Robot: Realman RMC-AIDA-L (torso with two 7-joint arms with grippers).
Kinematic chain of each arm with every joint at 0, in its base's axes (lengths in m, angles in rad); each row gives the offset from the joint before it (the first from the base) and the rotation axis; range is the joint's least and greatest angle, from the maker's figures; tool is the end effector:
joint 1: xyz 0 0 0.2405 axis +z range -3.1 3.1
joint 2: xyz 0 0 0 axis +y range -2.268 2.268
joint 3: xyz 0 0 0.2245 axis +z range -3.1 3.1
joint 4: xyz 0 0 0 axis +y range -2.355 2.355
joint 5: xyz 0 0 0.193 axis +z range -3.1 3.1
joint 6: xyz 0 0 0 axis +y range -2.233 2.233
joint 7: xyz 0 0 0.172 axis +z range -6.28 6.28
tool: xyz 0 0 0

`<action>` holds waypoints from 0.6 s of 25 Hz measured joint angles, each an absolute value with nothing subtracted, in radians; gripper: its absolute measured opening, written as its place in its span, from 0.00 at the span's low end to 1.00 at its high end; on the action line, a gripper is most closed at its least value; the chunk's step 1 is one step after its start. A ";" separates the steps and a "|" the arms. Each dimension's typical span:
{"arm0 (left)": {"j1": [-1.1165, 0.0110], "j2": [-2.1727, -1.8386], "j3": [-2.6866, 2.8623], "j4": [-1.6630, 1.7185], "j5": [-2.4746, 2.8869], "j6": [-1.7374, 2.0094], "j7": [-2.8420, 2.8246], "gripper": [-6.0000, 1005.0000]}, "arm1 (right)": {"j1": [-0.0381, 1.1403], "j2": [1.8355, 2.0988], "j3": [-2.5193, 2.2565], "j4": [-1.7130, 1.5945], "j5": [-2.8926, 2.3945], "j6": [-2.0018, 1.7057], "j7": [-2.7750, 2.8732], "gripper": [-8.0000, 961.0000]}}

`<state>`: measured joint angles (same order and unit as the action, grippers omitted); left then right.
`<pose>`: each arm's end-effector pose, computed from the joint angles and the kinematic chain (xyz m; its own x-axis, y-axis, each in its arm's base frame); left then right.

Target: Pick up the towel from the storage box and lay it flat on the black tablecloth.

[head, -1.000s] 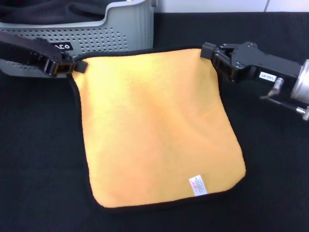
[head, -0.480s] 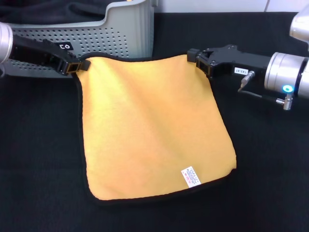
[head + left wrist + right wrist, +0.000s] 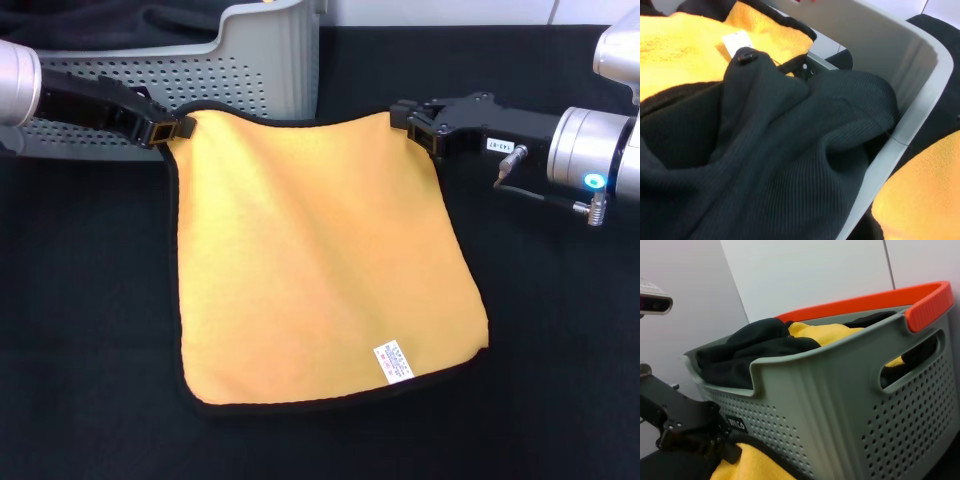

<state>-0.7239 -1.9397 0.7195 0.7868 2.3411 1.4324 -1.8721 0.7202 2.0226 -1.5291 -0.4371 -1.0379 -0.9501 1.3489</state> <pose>-0.2236 0.3817 0.0478 0.8041 0.5537 0.2164 0.5941 -0.7366 -0.3231 0.1466 0.3858 -0.0615 0.7122 -0.3431 -0.6124 -0.5687 -0.7934 -0.2169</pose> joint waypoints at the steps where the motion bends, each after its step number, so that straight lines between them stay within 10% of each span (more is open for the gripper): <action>1: -0.723 -1.940 0.719 0.787 2.341 1.432 -1.872 0.01 | 0.719 2.022 -1.528 -0.437 -1.037 -0.952 1.349 0.03; 15: -0.709 -1.946 0.718 0.806 2.358 1.456 -1.877 0.04 | 0.651 2.012 -1.458 -0.487 -1.036 -1.046 1.347 0.26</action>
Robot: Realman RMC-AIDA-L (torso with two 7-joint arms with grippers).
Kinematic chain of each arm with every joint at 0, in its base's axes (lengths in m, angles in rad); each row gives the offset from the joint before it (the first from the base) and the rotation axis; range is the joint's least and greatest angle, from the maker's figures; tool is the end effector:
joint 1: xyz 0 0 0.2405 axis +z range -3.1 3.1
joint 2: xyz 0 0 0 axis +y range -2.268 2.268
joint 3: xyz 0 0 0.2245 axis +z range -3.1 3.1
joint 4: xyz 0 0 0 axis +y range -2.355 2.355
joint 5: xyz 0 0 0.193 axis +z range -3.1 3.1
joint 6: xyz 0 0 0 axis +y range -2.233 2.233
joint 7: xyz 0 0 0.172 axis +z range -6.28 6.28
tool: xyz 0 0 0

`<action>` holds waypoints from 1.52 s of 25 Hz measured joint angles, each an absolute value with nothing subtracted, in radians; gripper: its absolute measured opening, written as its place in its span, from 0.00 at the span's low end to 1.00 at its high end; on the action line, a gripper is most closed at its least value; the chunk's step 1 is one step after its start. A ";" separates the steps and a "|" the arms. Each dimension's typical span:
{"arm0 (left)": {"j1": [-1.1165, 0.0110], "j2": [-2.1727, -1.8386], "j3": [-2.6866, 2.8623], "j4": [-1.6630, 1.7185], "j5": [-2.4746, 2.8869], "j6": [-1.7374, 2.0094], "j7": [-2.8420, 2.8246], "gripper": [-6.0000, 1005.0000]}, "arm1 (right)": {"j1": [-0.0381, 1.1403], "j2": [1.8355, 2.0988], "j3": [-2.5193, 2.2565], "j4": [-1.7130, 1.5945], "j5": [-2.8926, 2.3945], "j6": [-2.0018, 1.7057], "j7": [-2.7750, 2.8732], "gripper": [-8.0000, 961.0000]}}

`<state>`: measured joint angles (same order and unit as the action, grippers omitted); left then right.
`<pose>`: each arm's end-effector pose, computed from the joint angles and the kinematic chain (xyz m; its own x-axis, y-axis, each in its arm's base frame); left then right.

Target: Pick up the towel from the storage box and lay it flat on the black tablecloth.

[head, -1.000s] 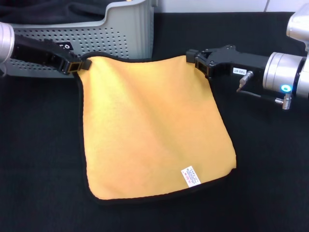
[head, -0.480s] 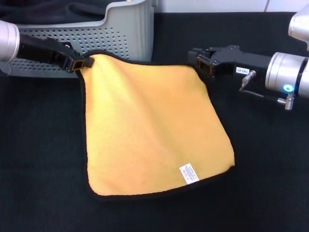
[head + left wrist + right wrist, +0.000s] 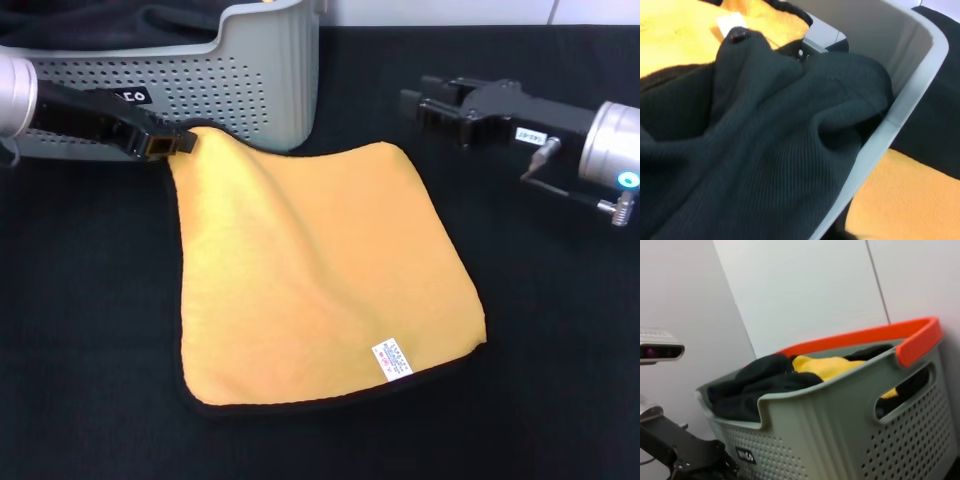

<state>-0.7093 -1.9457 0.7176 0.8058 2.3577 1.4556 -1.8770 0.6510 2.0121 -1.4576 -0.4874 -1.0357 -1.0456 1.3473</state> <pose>-0.2277 0.3756 0.0474 0.8003 0.5651 0.2004 0.5988 -0.7362 -0.3154 0.1499 0.3794 -0.0404 0.6558 -0.3195 -0.6840 -0.5791 -0.7942 -0.1843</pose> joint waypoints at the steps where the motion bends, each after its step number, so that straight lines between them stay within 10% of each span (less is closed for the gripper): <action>1: -0.708 -1.946 0.718 0.812 2.358 1.456 -1.879 0.05 | 0.639 2.012 -1.455 -0.502 -1.037 -1.048 1.346 0.29; 13: -0.644 -1.955 0.720 0.950 2.379 1.480 -1.918 0.47 | 0.491 2.007 -1.449 -0.651 -1.042 -1.089 1.337 0.80; 21: -0.478 -2.024 0.720 1.263 2.182 1.688 -1.856 0.63 | 0.385 1.993 -1.406 -0.731 -1.050 -1.283 1.274 0.79; 28: -0.325 -2.059 0.719 1.198 1.666 1.888 -1.550 0.61 | 0.378 1.994 -1.404 -0.758 -1.178 -1.461 1.294 0.79; 38: -0.315 -2.002 0.719 0.918 1.572 1.982 -1.481 0.40 | 0.353 1.995 -1.405 -0.777 -1.311 -1.511 1.368 0.78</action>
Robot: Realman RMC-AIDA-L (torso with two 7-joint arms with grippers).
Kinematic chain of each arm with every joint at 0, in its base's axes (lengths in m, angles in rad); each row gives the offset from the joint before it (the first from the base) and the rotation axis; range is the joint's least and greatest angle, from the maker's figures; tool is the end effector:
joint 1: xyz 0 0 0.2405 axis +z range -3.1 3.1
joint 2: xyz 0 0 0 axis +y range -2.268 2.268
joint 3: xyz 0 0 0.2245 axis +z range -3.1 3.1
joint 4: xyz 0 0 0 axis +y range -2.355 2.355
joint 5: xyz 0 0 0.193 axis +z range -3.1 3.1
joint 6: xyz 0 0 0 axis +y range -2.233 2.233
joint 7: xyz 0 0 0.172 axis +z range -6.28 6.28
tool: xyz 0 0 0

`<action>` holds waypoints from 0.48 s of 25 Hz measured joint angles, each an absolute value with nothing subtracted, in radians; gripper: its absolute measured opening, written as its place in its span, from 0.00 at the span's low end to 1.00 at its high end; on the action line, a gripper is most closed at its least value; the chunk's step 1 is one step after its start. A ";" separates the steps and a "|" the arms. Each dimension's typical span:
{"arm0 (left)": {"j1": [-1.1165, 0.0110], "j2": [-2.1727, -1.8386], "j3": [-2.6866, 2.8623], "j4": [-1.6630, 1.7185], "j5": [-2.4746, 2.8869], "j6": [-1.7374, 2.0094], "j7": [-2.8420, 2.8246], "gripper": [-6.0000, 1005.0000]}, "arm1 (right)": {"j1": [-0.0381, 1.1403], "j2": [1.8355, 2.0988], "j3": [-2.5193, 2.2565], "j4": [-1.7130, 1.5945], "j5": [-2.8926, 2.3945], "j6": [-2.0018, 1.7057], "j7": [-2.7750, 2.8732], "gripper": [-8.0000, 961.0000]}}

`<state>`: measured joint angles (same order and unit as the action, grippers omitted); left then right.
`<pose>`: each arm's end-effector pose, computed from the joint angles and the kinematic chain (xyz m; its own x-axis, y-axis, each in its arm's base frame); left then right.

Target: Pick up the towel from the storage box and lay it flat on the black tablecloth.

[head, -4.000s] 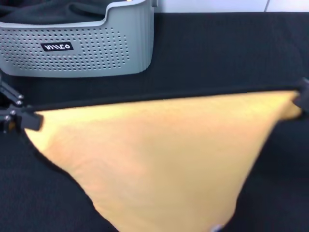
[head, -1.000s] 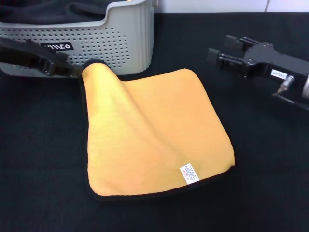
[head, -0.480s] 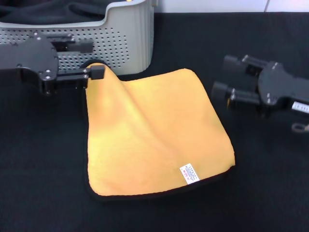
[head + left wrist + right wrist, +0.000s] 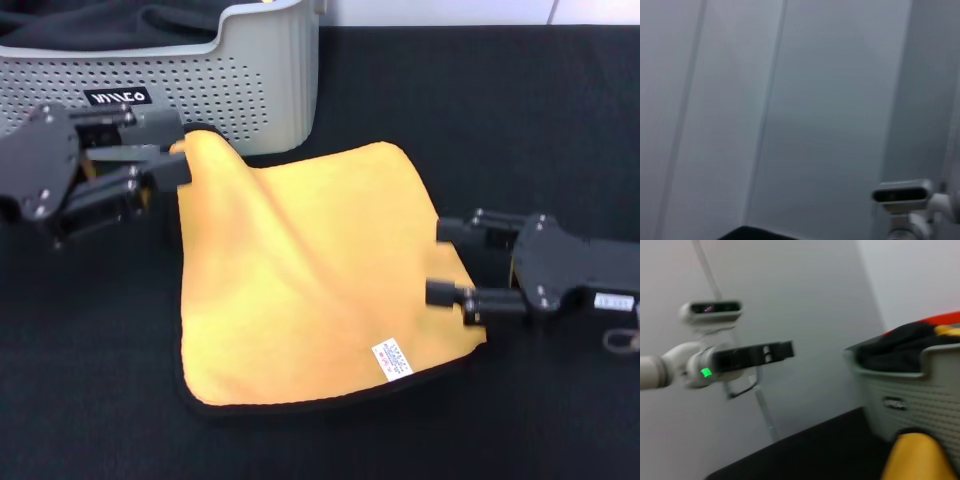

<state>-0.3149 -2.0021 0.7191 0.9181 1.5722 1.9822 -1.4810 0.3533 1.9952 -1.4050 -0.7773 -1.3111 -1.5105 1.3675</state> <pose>-0.1906 0.2551 0.0881 0.6582 0.1321 0.7411 0.2946 -0.9512 -0.0921 0.1684 0.2743 -0.0219 0.7359 -0.2495 -0.6295 -0.3097 -0.9507 0.0147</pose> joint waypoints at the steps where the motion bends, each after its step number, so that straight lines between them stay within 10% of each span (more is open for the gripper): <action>1: -0.315 -2.000 0.720 0.910 1.574 2.004 -1.469 0.40 | 0.352 1.999 -1.405 -0.778 -1.319 -1.540 1.346 0.78; 12: -0.307 -1.990 0.787 0.889 1.639 2.030 -1.436 0.40 | 0.393 2.026 -1.499 -0.826 -1.184 -1.555 1.276 0.78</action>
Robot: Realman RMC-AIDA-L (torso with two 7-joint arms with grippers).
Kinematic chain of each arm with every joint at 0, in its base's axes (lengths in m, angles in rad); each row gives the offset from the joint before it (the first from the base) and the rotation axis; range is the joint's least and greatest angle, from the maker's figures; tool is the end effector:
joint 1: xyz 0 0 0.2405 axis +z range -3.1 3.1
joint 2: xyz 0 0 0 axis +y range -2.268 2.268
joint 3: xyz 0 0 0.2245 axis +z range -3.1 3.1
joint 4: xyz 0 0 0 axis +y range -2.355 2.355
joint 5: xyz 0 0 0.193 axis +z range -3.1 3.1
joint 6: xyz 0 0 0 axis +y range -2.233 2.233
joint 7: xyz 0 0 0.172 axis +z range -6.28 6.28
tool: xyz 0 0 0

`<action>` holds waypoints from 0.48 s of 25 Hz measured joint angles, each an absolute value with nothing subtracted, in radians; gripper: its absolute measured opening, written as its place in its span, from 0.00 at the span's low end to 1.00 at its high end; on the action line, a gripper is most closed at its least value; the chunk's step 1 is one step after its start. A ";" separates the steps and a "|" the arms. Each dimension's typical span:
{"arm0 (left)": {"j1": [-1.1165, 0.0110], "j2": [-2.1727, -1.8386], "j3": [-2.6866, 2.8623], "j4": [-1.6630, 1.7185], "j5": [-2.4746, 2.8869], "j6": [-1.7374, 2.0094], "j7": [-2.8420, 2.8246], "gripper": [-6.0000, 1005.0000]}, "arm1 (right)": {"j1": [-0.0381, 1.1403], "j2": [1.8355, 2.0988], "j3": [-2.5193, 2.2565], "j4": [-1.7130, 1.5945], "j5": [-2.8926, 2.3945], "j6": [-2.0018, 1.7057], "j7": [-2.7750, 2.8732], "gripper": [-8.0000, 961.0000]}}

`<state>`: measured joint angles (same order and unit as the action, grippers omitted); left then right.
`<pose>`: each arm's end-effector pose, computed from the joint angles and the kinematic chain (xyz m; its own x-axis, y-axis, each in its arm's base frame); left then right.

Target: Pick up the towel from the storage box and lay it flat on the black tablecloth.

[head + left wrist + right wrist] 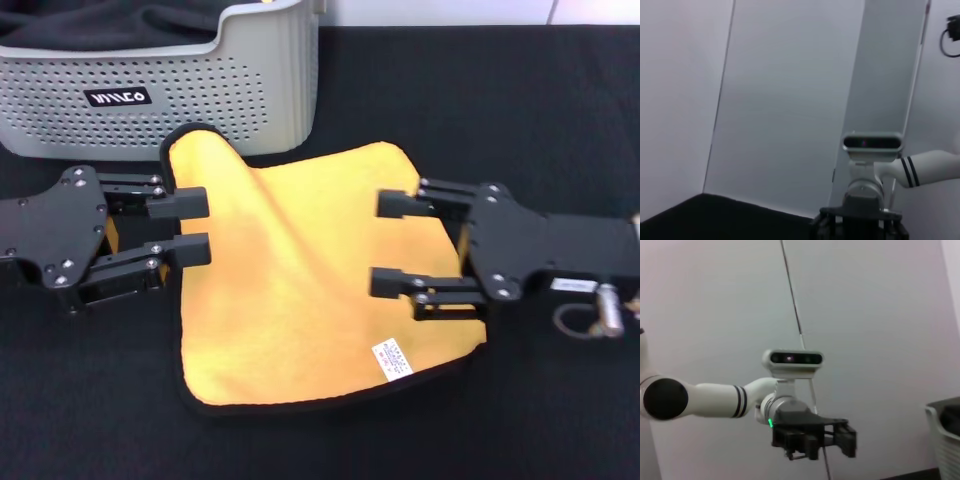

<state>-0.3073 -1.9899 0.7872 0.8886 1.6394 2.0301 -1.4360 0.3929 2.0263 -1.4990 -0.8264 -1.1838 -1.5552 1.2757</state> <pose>-0.1966 0.2387 0.0705 0.7094 0.1768 0.6822 0.2438 -0.9698 -0.0022 0.1214 0.2656 -0.0261 0.6874 -0.1059 -0.7186 -0.1191 -0.9924 0.0323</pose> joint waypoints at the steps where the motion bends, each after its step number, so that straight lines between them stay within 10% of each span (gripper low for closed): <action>1: -0.311 -1.990 0.777 0.879 1.649 2.030 -1.437 0.40 | 0.409 2.027 -1.515 -0.826 -1.180 -1.541 1.273 0.78; 12: -0.320 -1.988 0.738 0.847 1.669 2.025 -1.441 0.41 | 0.477 2.028 -1.614 -0.826 -1.159 -1.492 1.274 0.78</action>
<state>-0.3200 -1.9879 0.7378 0.8469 1.6686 2.0254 -1.4414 0.4772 2.0278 -1.6141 -0.8263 -1.1591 -1.4918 1.2741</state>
